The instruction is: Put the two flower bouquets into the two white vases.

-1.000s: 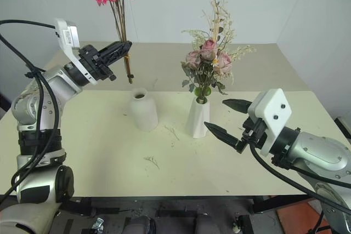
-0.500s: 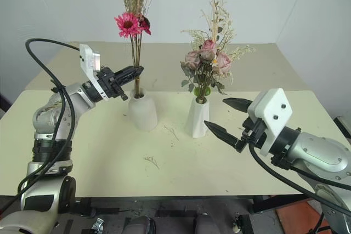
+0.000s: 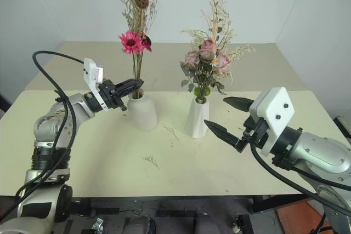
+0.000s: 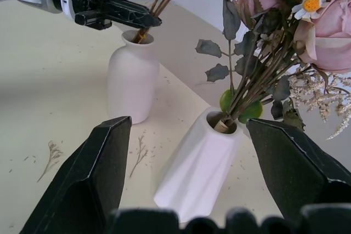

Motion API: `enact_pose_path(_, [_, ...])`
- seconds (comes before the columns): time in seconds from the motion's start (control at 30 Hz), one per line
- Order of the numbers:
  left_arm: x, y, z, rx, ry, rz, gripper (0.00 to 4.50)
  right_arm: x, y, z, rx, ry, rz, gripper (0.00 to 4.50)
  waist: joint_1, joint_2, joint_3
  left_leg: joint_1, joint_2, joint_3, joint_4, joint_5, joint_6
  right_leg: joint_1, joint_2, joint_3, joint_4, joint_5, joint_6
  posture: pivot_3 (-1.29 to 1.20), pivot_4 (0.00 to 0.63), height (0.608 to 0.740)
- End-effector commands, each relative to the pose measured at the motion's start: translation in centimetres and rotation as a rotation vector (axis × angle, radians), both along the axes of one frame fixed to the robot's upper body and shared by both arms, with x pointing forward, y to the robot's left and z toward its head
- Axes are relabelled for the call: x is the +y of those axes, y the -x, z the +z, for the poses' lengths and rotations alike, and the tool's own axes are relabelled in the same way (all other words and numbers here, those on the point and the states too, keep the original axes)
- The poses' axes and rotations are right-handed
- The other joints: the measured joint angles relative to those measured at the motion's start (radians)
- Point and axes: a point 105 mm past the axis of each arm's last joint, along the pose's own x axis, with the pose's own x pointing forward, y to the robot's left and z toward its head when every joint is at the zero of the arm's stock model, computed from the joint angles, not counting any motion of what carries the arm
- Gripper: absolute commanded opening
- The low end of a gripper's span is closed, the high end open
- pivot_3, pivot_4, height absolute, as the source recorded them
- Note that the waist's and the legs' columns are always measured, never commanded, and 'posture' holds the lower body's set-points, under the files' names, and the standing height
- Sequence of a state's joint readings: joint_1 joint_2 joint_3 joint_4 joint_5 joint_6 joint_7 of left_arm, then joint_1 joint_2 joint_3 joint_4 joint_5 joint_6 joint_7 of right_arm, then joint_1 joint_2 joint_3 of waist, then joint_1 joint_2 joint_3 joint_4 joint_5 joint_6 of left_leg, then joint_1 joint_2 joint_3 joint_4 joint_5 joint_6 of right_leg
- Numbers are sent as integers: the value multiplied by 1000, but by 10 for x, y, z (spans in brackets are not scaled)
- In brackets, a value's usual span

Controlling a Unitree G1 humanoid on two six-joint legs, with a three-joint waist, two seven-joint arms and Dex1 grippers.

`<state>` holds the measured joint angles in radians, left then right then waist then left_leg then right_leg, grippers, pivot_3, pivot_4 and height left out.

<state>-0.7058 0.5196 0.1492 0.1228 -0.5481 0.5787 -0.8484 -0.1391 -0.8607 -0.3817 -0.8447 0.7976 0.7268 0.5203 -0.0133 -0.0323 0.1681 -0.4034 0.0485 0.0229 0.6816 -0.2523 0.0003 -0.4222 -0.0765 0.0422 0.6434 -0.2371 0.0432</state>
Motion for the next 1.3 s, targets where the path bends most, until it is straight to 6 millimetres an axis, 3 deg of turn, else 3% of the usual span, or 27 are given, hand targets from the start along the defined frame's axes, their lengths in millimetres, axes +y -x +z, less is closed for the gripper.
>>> enact_pose_path(0.03, [3,15,19,-71,-15,-41,1711,-1,3,8,-45,9,-5,3966,0,0,0,0,0,0,0,0,0,0,0,0,0,0,0,0,150,740])
enact_pose_path(0.33, [14,40,23,-106,-121,-78,4465,-4,-2,9,-41,12,-1,3966,1,0,0,0,0,0,0,0,0,0,0,0,0,0,0,0,150,740])
enact_pose_path(0.57, [40,67,17,-72,-209,-36,4465,-8,-3,6,-22,17,-5,3966,-2,0,0,1,1,0,0,0,0,0,0,0,0,0,0,0,150,740])
enact_pose_path(0.93, [52,120,22,-190,-321,-148,4465,-26,-12,4,4,29,-48,3966,2,0,0,1,1,1,0,0,0,0,0,0,0,0,0,0,150,740])
enact_pose_path(1.3, [50,127,21,-204,-317,-177,4465,-38,-14,1,31,40,-77,3966,1,0,0,3,1,1,-1,0,0,1,0,0,0,0,0,0,150,740])
